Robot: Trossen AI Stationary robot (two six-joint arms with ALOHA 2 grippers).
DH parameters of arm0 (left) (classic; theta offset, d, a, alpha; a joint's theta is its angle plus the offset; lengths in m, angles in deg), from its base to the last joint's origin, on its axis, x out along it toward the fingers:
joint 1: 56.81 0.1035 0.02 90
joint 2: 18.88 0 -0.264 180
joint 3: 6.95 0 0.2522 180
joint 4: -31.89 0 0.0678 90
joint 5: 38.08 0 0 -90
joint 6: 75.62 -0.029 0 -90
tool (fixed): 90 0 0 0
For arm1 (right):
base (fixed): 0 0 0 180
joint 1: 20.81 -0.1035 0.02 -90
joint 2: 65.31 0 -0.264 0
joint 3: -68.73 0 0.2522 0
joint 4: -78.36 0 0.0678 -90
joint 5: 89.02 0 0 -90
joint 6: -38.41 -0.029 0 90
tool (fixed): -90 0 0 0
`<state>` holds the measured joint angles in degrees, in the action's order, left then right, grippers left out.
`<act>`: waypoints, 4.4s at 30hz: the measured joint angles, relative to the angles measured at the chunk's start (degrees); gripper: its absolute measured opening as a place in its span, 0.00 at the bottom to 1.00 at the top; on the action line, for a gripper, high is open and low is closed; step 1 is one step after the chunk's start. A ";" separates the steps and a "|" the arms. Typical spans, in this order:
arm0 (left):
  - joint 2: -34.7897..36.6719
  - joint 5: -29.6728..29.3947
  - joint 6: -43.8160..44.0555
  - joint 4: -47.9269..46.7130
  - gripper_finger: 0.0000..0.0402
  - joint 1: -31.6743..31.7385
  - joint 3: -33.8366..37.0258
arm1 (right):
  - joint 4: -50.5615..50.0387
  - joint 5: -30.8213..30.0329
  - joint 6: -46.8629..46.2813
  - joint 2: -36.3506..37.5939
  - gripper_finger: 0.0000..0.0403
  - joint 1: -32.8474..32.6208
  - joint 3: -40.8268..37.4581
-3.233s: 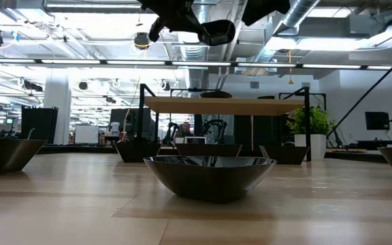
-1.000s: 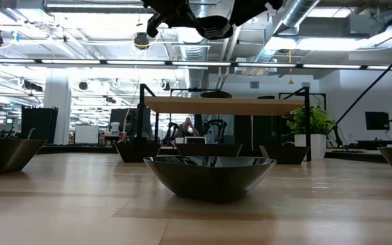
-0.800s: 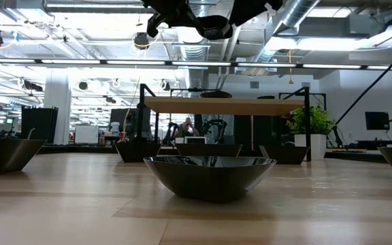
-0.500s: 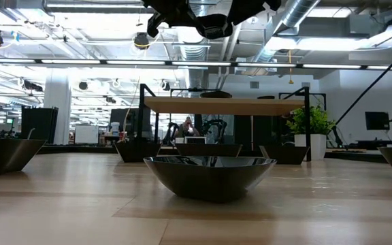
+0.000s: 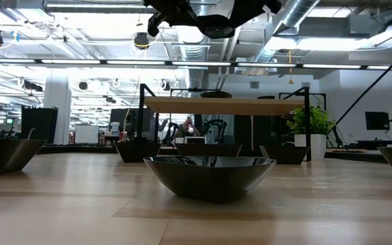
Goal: Pick & Place Mini shaped plates
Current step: Stack the leaf-shaped plate on top of the leaf-shaped plates on the shelf
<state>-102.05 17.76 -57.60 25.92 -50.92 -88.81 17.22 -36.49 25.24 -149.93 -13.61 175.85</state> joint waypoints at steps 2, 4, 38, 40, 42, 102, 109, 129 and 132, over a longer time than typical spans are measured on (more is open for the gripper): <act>0.00 0.05 0.00 0.00 0.01 0.00 0.00 | 0.00 0.00 0.04 0.00 0.15 0.00 0.00; 0.00 0.06 0.00 0.03 0.01 0.00 0.00 | -0.02 0.06 0.14 0.00 0.12 -0.02 0.00; 17.15 -10.40 -13.00 0.09 0.41 0.67 9.04 | -3.19 8.42 -32.90 0.00 0.00 8.32 0.00; 20.05 -10.51 -13.27 0.23 0.41 0.96 11.55 | -2.93 10.09 -40.26 -0.46 0.00 8.78 0.00; 22.58 -10.68 -13.27 0.18 0.41 1.39 13.59 | -2.57 10.35 -47.36 -1.14 0.00 8.40 -0.05; 51.58 45.52 -19.25 -0.35 0.40 17.40 39.94 | -4.46 28.64 -69.22 -12.15 0.00 19.98 0.01; 51.58 45.62 -19.02 -0.19 0.40 17.59 40.79 | -4.66 30.12 -68.98 -13.79 0.00 19.98 -0.09; 51.65 45.62 -19.04 0.10 0.40 17.57 40.79 | -4.02 29.94 -67.73 -14.97 0.00 21.40 0.00; 51.65 45.62 -19.04 0.21 0.40 17.57 40.79 | -3.97 29.94 -67.69 -14.97 0.00 21.63 0.00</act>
<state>-50.40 63.38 -76.64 26.13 -33.35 -48.02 13.25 -6.55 -42.45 -164.90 8.01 175.85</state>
